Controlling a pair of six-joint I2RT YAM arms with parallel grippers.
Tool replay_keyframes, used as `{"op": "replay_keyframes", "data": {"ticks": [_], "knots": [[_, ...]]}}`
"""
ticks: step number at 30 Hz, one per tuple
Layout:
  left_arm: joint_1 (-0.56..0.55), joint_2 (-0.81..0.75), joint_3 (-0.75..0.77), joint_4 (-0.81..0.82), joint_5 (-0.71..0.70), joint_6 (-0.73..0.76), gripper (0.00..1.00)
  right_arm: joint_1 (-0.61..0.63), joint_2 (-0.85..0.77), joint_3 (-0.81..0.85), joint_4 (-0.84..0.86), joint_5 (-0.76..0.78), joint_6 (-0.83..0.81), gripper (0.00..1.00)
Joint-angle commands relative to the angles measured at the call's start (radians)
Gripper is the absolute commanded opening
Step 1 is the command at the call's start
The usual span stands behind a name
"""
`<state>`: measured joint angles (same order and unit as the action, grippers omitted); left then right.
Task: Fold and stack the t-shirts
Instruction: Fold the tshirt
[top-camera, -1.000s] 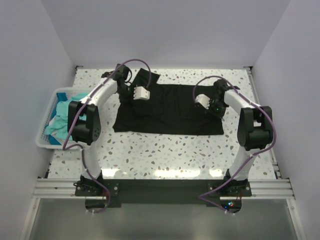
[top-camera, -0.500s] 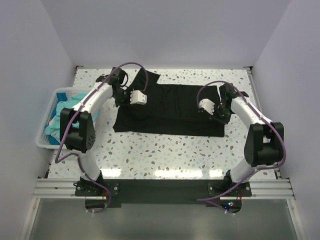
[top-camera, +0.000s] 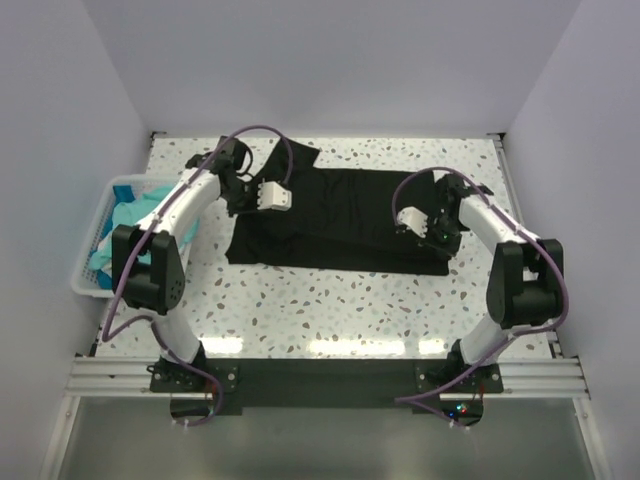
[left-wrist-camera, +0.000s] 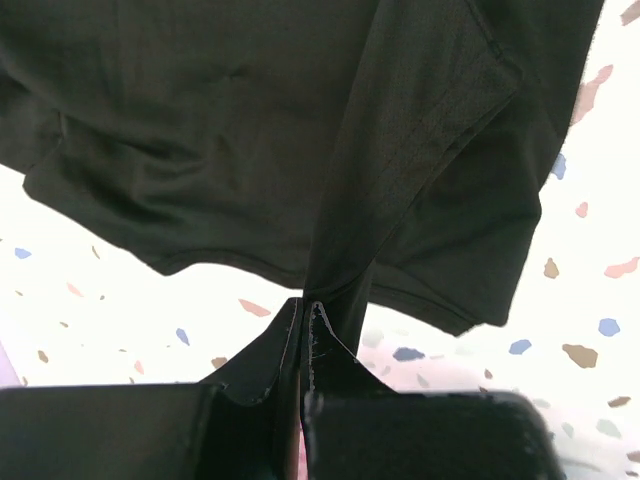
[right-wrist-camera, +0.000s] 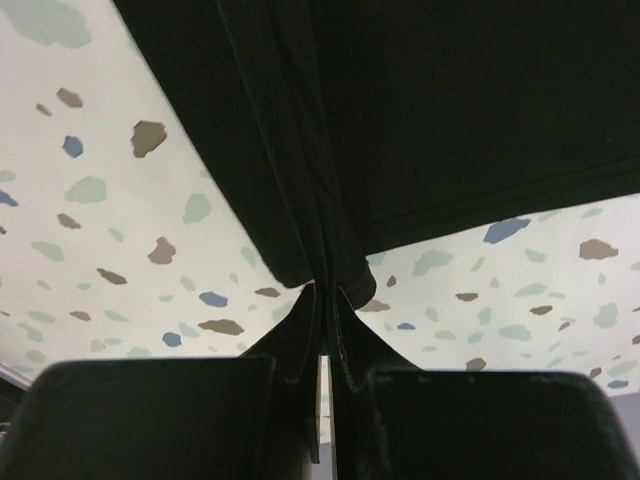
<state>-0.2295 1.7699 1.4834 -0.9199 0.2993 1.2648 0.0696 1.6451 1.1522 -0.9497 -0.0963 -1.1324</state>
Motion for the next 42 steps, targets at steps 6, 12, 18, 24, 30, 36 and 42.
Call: {"op": "replay_keyframes", "data": {"ticks": [6,12,18,24,30,36,42], "knots": [[0.010,0.140,0.149,-0.005,-0.006,-0.021,0.00,-0.007,0.137,0.132,0.029,0.030,0.042,0.00],[0.009,0.207,0.199,-0.008,-0.022,-0.034,0.03,-0.007,0.199,0.172,0.038,0.035,0.065,0.00],[0.059,0.264,0.290,-0.029,-0.022,-0.232,0.52,-0.031,0.239,0.245,0.003,0.061,0.161,0.65],[0.159,0.185,0.244,-0.146,0.095,-0.457,0.72,-0.108,0.165,0.290,-0.113,0.011,0.244,0.84],[0.162,0.085,-0.024,-0.083,0.109,-0.606,0.67,-0.103,0.137,0.256,-0.196,-0.063,0.351,0.69],[0.168,0.099,-0.104,-0.004,0.075,-0.700,0.65,-0.077,0.188,0.231,-0.166,-0.068,0.468,0.59],[0.170,0.125,-0.106,0.015,0.028,-0.728,0.65,-0.040,0.223,0.153,-0.074,0.001,0.497,0.53]]}}
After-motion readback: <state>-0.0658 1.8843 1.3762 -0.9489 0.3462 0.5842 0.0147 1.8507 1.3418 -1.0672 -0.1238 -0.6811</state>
